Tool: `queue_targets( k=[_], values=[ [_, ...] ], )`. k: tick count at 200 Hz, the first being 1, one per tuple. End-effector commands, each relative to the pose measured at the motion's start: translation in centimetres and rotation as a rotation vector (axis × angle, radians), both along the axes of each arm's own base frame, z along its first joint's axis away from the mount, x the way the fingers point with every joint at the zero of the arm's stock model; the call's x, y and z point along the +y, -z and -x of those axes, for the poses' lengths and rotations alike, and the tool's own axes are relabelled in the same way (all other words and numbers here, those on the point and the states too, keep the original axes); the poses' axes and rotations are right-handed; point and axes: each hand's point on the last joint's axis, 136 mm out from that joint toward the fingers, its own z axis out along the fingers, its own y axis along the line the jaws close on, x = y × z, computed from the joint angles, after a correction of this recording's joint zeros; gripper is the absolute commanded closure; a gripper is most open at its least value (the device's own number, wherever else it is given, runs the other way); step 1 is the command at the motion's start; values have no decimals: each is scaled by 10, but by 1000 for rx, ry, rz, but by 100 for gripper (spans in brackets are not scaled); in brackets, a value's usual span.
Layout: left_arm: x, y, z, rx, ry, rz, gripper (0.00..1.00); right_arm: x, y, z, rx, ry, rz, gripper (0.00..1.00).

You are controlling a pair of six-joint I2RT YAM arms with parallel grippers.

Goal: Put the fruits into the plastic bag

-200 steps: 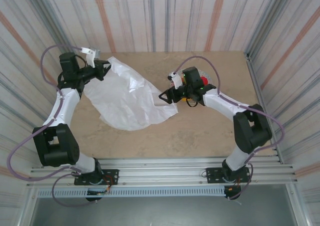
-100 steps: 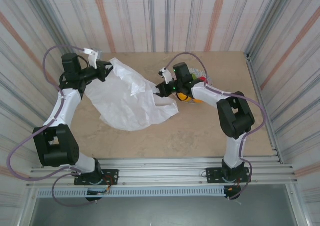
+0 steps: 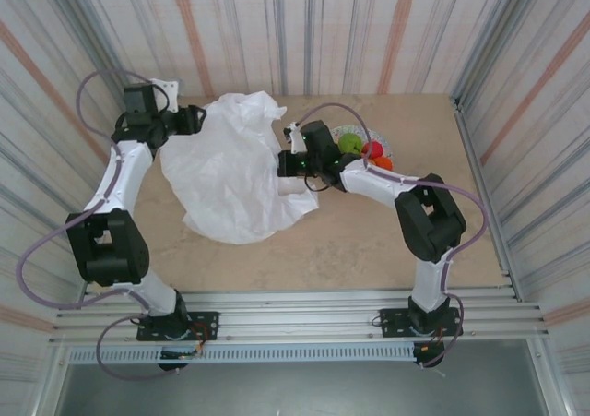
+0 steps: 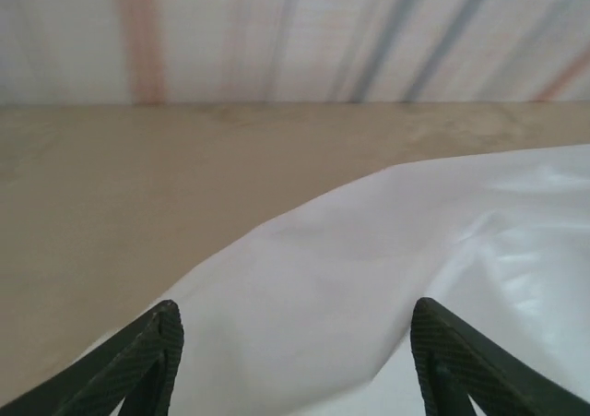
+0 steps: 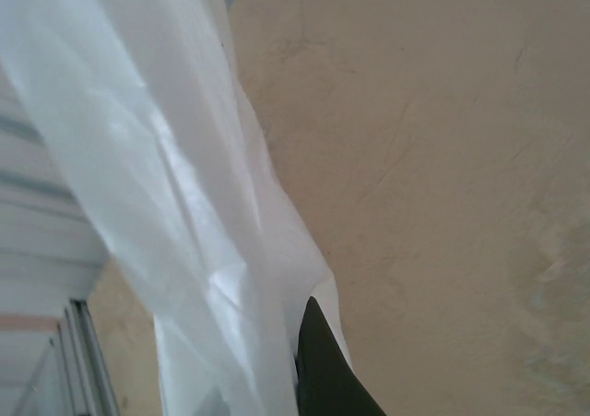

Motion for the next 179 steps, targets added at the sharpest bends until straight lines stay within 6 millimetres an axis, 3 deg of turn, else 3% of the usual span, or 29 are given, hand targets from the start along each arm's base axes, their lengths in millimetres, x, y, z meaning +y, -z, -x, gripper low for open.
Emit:
queue_targets(
  k=[1,11,26,42,71,96,121,179],
  values=[
    [59,-2,29,130,-285,40,23,2,-1,-2,180,201,-127,100],
    [64,-11,43,128,-310,145,15,3,-2,-1,192,225,-137,100],
    [54,-17,67,141,-304,265,15,6,-8,-2,188,243,-156,100],
    [15,-12,93,152,-213,315,16,13,-18,-3,189,236,-202,100],
    [-69,15,141,221,-1,298,17,30,-35,2,186,148,-266,100],
    [-112,32,171,271,114,311,16,37,-50,7,147,78,-341,100],
    [-125,37,177,286,163,298,16,38,-50,9,123,62,-343,100],
    [-129,37,149,269,182,242,14,29,-18,16,114,71,-246,100]
  ],
)
